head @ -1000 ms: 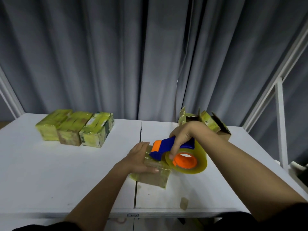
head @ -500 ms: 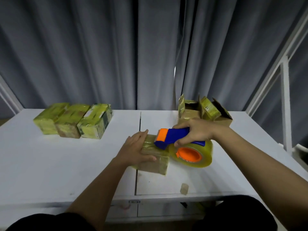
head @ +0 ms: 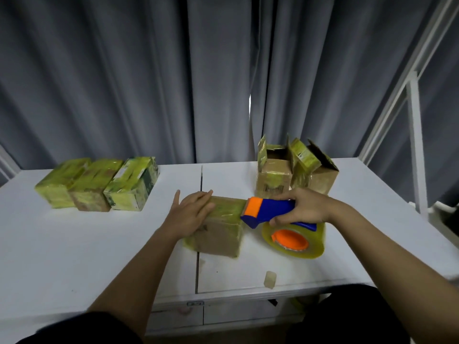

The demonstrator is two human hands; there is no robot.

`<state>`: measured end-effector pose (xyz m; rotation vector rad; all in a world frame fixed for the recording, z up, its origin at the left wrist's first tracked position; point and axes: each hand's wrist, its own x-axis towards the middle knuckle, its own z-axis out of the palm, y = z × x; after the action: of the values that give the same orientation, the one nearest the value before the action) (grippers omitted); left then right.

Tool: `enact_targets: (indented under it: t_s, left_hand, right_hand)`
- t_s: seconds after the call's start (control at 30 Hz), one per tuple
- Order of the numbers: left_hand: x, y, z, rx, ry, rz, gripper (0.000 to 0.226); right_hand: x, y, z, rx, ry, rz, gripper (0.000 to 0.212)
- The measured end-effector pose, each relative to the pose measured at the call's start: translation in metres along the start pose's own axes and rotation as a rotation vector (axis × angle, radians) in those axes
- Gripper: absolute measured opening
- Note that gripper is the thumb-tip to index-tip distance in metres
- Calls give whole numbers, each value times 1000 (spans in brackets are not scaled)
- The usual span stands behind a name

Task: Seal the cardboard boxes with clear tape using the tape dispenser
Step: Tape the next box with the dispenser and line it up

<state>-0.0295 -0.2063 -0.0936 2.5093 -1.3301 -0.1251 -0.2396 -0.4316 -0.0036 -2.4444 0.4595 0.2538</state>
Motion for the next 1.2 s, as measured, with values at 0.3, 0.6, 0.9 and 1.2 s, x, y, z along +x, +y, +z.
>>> enact_targets:
  t_s: [0.3,0.6,0.9,1.2]
  left_hand:
    - [11,-24,-11,163,-65,-13,48]
    - [8,18,19,25,151,-281,63]
    - [18,7,23,107,88,-173,79]
    - [17,12,15,79,-1,-212,78]
  right_hand:
    - [-17,-29,80,144,172,-31,40]
    - [-25,-34,101,184,230,36,79]
    - [-44,-26,83,144,91,60,82]
    - [-32,-33,82,23,-6,120,80]
